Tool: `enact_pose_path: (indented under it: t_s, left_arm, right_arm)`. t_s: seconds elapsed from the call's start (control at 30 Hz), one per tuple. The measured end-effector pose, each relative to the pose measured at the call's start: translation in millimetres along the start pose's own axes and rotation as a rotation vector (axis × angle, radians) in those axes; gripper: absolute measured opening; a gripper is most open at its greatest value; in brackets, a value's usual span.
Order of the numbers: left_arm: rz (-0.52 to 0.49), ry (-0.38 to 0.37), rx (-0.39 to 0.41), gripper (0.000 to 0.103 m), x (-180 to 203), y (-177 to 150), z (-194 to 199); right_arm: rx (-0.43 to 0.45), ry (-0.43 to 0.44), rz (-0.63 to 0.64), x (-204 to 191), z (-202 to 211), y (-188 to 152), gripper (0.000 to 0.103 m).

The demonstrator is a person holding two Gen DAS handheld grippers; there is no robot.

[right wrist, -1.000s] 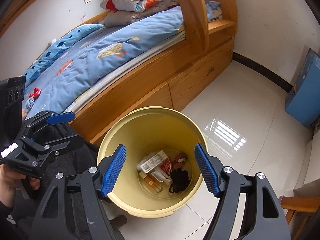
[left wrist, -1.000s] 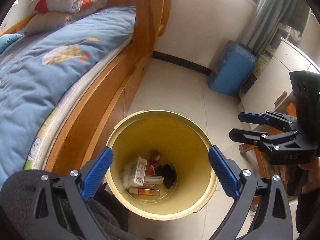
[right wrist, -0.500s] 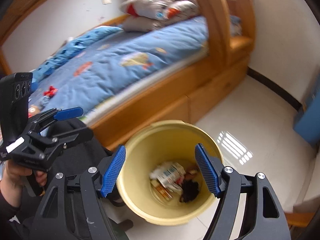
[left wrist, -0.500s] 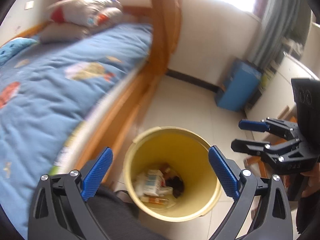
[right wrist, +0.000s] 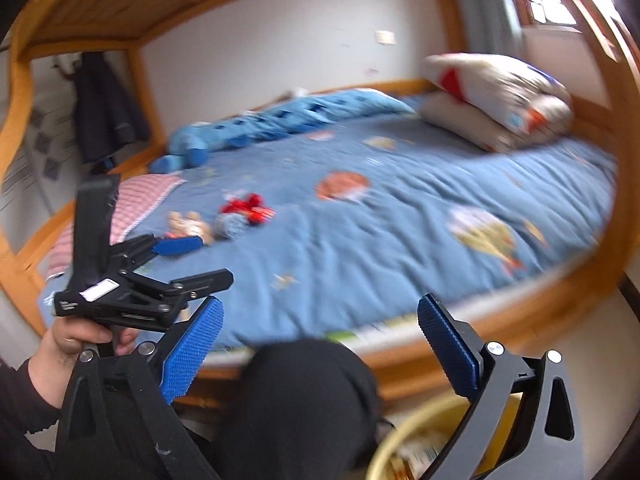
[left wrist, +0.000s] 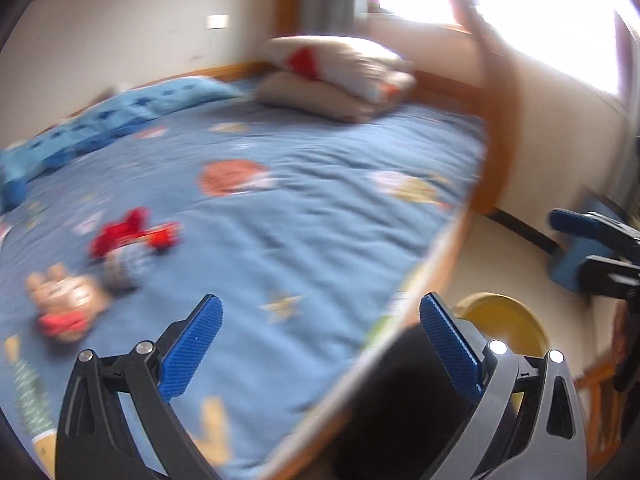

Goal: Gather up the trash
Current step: 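Move both grippers back over the items on the bed, then grasp the brown teddy bear with the left gripper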

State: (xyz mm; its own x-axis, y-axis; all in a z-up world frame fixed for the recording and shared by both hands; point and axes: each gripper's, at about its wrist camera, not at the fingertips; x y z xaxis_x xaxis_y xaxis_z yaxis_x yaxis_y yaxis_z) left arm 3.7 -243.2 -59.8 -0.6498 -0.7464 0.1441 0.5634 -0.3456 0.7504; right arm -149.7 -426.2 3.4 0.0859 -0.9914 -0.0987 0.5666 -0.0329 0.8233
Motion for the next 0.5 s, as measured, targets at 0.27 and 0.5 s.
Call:
enact_pose_path:
  t_s: [0.27, 0.5]
  left_arm:
    - [0.182, 0.22, 0.022, 0.099, -108.8, 1.3, 18.4]
    - [0.422, 0.332, 0.008, 0.099, -184.8, -1.6, 5.4]
  right_arm:
    - [0.034, 0.118, 0.054, -48.2, -75.4, 43.3, 0.094]
    - [-0.013, 0.25, 0.044, -81.8, -143.3, 64.7, 0.094]
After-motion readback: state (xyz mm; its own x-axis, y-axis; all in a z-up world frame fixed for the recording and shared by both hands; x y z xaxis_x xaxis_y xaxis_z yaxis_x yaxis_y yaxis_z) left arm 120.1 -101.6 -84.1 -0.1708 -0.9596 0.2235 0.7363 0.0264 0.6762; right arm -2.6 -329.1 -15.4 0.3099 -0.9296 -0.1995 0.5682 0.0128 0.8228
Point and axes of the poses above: each gripper's, at about its wrist camera, not at the fingertips, and z roughly against the way its jaws point, x to its right, y to its top, and after that the axes turned 7 degrees about z, right-handed
